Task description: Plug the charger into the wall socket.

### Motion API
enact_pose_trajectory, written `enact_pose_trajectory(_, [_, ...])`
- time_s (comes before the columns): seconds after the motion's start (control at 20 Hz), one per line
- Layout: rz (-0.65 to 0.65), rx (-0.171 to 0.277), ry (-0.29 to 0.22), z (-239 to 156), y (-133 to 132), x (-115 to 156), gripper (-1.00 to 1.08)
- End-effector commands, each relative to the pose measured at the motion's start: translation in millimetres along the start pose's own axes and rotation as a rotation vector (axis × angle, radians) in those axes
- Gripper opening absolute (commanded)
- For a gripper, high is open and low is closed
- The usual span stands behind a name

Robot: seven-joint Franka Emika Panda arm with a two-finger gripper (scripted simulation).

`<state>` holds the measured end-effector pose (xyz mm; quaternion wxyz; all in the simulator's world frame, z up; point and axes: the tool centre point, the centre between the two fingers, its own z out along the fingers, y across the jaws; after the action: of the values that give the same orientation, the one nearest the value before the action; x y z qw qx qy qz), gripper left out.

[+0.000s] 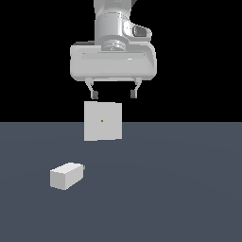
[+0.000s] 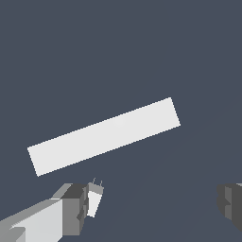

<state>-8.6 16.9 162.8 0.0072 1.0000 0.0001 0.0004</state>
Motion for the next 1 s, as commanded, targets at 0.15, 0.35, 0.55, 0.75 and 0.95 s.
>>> enact_pose_trajectory(0.15, [0.053,0.000,0.017,13.9,-8.3,-17.1,1.00])
enact_pose_trajectory(0.35, [0.107,-0.001,0.035,28.3,-17.7,-33.5,1.00])
enact_pose_trajectory(0.55, [0.170,-0.001,0.056,45.4,-29.7,-51.4,1.00])
enact_pose_trajectory(0.75, [0.230,-0.002,0.076,62.2,-42.3,-66.9,1.00])
enact_pose_trajectory(0.95, [0.278,-0.003,0.092,76.3,-53.4,-78.5,1.00])
